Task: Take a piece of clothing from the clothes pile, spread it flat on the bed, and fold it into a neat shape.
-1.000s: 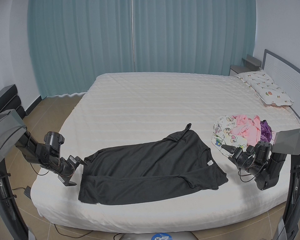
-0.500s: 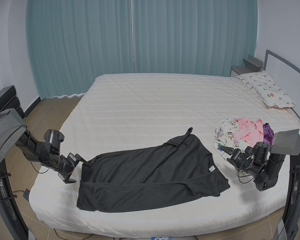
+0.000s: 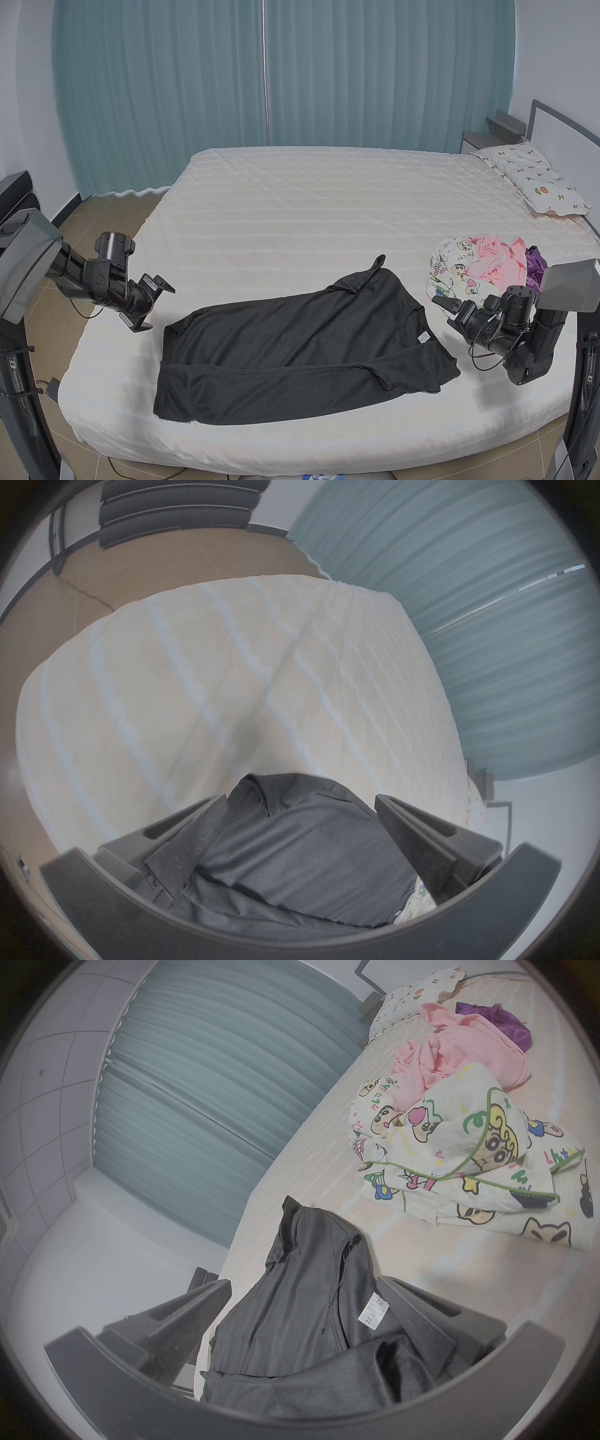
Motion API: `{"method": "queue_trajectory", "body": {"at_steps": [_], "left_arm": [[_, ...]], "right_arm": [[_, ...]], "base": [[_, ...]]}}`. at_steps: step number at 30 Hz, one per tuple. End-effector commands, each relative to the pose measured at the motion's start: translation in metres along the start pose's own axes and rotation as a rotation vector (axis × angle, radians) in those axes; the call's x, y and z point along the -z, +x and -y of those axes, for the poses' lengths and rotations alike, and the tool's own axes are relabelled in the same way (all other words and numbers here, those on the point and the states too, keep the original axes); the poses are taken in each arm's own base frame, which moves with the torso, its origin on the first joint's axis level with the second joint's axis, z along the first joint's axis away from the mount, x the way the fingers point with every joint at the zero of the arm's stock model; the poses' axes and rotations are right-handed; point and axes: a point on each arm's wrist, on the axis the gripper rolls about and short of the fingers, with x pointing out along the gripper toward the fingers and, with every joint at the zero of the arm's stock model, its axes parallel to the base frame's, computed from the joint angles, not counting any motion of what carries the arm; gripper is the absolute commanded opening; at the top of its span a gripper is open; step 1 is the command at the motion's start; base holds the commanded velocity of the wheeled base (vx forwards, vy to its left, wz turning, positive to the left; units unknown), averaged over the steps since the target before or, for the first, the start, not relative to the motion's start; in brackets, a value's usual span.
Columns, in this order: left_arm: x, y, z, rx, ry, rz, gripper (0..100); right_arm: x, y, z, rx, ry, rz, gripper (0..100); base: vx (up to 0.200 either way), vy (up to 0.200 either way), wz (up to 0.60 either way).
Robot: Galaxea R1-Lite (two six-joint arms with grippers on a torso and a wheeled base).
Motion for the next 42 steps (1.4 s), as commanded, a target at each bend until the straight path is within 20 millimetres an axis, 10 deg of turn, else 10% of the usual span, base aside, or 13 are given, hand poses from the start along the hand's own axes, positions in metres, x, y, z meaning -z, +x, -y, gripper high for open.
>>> {"method": "queue_trajectory", "body": {"at_steps": [1, 31, 42], "left_arm": [[0.002, 0.030, 0.001, -0.044, 0.050, -0.049, 100], [0.031, 0.075, 0.017, -0.107, 0.117, 0.008, 100], [0.013, 0.086, 0.026, -0.012, -0.017, 0.194, 100]], "right_arm": [[0.004, 0.002, 0.002, 0.005, -0.002, -0.013, 100], [0.009, 0.008, 0.004, 0.000, -0.041, -0.027, 100], [0.009, 0.008, 0.004, 0.001, -0.040, -0.028, 100]], "base": [[0.000, 0.000, 0.00], [0.000, 0.000, 0.00], [0.000, 0.000, 0.00]]}}
